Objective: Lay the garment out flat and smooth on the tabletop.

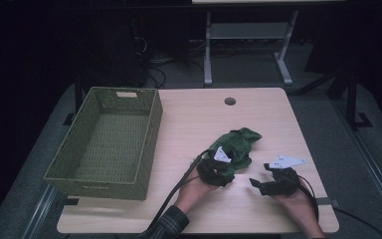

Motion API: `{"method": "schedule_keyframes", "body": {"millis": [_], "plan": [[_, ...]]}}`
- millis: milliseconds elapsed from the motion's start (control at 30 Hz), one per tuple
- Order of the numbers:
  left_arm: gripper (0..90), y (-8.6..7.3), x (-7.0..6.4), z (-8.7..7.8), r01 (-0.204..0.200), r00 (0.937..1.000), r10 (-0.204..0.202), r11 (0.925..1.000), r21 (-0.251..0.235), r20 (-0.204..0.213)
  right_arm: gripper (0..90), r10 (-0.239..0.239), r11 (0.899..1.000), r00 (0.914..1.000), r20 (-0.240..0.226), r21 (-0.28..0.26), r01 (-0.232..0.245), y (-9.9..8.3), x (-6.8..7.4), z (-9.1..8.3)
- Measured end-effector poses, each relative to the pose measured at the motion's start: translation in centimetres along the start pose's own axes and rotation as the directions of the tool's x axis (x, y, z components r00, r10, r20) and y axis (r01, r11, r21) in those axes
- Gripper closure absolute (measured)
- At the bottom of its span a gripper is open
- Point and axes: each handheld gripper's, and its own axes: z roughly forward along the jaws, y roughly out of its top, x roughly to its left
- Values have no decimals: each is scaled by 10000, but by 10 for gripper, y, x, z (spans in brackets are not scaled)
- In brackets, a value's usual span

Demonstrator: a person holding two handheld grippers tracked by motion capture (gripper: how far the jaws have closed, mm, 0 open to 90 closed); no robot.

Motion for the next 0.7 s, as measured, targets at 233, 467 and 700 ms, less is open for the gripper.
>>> {"method": "schedule_keyframes", "body": {"millis": [233, 467, 700], "plan": [[773, -1, 8, -1, 337, 9994, -336, 9994, -49, 50, 280, 20, 9997, 9996, -277, -230, -27, 11, -3, 8], [826, -2, 11, -1, 528, 9982, -524, 9985, -151, 278, 420, 330, 9983, 9972, -674, -466, -362, 21, -13, 19], [870, 1, 13, -7, 1097, 9912, -1055, 9927, -505, 796, 464, 626, 9979, 9955, -712, -148, -638, 19, -22, 35]]}}
